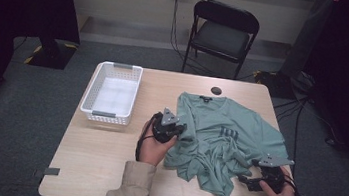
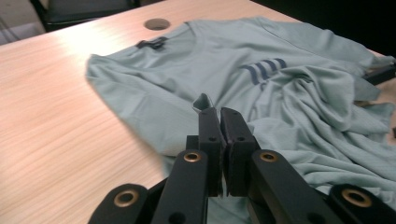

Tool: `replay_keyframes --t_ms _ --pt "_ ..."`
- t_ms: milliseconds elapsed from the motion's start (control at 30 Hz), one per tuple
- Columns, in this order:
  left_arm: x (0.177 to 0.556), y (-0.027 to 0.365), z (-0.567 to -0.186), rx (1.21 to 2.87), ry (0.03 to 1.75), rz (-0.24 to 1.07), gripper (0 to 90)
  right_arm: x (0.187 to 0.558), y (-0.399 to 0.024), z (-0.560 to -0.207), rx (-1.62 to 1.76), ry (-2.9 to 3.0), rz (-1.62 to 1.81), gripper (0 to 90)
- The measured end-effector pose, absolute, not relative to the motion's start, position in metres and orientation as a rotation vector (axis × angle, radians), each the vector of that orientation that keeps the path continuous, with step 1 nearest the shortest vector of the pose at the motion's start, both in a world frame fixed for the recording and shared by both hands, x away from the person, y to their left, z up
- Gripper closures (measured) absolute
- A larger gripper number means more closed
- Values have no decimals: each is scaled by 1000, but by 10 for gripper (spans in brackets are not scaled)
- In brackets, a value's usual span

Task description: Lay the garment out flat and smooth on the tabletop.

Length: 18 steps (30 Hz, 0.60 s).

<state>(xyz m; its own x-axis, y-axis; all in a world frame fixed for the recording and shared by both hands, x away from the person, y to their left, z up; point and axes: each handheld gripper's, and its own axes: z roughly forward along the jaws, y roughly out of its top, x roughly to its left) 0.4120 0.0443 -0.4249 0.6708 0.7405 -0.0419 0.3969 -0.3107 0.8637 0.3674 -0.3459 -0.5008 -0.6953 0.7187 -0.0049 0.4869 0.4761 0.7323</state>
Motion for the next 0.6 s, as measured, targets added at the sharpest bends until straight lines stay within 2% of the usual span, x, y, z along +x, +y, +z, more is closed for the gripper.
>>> replay_keyframes --t_ms 600 --pt "405 94 -427 1878 1019 532 882 368 -346 -501 1022 2415 1049 101"
